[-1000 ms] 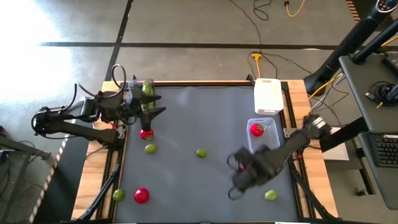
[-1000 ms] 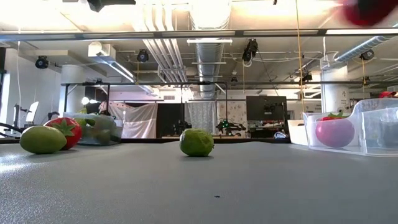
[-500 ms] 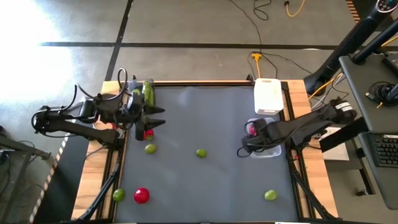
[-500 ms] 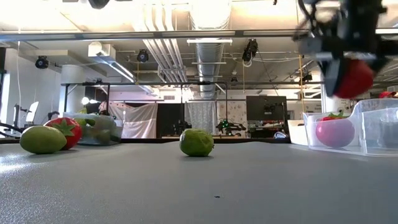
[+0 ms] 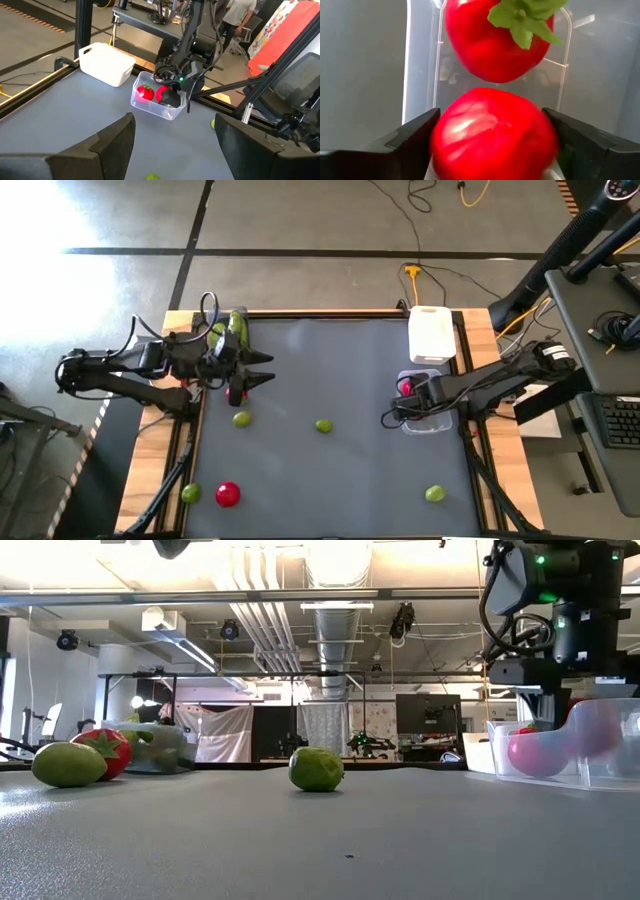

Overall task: Sort produce into baskets
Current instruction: Put the tomato into the transparent bin

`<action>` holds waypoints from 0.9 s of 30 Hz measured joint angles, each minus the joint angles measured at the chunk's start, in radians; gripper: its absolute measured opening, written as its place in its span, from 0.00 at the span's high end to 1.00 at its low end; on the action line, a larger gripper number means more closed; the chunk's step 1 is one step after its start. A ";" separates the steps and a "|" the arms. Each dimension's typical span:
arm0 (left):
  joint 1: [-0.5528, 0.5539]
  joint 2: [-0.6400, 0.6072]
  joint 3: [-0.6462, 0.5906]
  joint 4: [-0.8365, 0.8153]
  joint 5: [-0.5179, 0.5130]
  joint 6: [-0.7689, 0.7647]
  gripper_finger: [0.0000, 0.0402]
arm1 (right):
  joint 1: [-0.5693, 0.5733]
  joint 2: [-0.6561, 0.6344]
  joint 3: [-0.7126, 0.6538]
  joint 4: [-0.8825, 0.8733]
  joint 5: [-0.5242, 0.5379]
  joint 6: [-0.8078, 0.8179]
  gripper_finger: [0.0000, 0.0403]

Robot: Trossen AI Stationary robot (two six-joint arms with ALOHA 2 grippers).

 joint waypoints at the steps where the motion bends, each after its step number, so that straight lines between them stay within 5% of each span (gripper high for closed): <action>1: -0.001 0.000 0.000 0.000 0.000 -0.001 0.36 | 0.000 0.000 0.000 0.003 0.004 -0.006 0.15; 14: -0.011 0.001 0.000 0.011 0.000 0.004 0.36 | 0.000 -0.041 0.043 0.044 0.009 -0.082 0.09; 22: -0.011 -0.008 0.000 0.011 0.000 0.015 0.36 | 0.003 -0.001 0.301 -0.082 0.135 -0.163 0.09; 27: -0.021 -0.014 0.000 0.005 0.000 0.029 0.36 | 0.003 0.102 0.488 -0.016 0.249 -0.294 0.09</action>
